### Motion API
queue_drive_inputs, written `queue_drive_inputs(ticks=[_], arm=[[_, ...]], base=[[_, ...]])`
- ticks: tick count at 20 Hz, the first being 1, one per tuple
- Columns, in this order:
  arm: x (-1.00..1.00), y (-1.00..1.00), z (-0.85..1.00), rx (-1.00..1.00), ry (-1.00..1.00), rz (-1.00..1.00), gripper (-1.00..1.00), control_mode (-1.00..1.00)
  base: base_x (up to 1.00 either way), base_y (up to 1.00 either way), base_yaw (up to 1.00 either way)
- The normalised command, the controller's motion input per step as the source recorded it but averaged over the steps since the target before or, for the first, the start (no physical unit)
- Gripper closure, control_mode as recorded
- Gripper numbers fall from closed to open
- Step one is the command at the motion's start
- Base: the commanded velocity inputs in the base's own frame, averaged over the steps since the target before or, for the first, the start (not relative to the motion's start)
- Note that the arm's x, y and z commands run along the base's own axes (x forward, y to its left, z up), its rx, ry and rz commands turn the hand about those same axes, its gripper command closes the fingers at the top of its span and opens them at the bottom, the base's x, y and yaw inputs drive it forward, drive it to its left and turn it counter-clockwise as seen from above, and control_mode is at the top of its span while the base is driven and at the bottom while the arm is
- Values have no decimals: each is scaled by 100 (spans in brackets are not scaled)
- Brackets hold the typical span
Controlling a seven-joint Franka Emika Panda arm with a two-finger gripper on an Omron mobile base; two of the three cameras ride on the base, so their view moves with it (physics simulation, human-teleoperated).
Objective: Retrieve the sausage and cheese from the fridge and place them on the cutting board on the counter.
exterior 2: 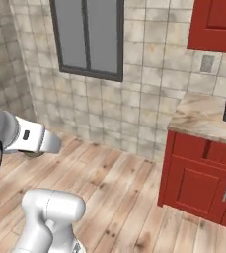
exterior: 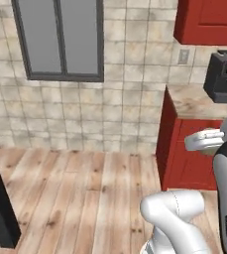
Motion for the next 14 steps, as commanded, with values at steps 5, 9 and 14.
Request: queue_drive_inputs(ticks=[5,9,14], arm=[[0,0,0,0,0,0,100,100],[0,0,0,0,0,0,100,100],[0,0,0,0,0,0,100,100]], base=[[0,-54,-84],[15,-70,-64],[0,-79,-77]])
